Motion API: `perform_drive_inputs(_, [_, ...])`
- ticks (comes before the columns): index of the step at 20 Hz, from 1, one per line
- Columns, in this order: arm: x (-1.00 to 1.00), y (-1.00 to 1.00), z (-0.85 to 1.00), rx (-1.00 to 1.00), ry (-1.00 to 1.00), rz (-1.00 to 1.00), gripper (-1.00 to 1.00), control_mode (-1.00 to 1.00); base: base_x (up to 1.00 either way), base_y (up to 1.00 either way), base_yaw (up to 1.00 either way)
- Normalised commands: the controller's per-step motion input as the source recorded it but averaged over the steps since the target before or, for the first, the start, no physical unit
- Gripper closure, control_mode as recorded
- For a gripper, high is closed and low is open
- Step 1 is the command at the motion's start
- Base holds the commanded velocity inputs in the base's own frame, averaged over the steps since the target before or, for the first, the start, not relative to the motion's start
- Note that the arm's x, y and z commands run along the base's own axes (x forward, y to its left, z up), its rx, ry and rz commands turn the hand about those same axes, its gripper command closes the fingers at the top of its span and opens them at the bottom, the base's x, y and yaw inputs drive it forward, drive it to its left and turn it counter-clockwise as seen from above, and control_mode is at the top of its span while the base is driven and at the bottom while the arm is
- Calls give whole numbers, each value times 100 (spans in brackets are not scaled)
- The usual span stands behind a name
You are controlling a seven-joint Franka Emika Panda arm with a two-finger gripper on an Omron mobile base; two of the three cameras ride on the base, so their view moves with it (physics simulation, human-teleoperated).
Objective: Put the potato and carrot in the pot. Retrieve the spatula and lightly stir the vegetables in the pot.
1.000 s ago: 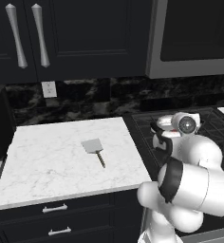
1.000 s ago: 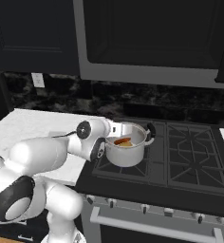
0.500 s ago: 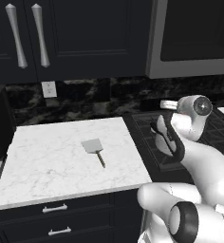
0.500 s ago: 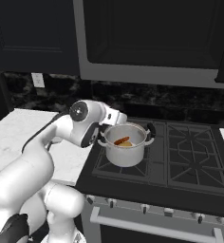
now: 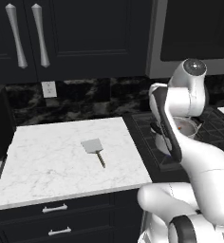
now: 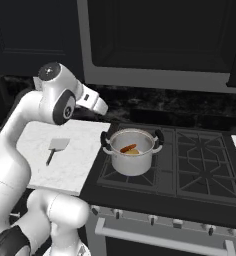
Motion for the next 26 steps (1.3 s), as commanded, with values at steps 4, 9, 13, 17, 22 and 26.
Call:
perform_drive_inputs(4, [-89, 91, 0, 0, 12, 0, -100, -100, 0, 0, 0])
perform_drive_inputs(9, [-71, 81, -1, -2, 20, 15, -100, -100, 0, 0, 0])
perform_drive_inputs(13, [-26, 77, 0, -3, 31, 37, -100, -100, 0, 0, 0])
perform_drive_inputs(17, [0, 71, -17, -13, 30, 50, -100, -100, 0, 0, 0])
perform_drive_inputs(22, [0, 54, -38, -22, 19, 62, -100, -100, 0, 0, 0])
perform_drive_inputs(26, [5, 30, -52, -25, 25, 69, -100, -100, 0, 0, 0])
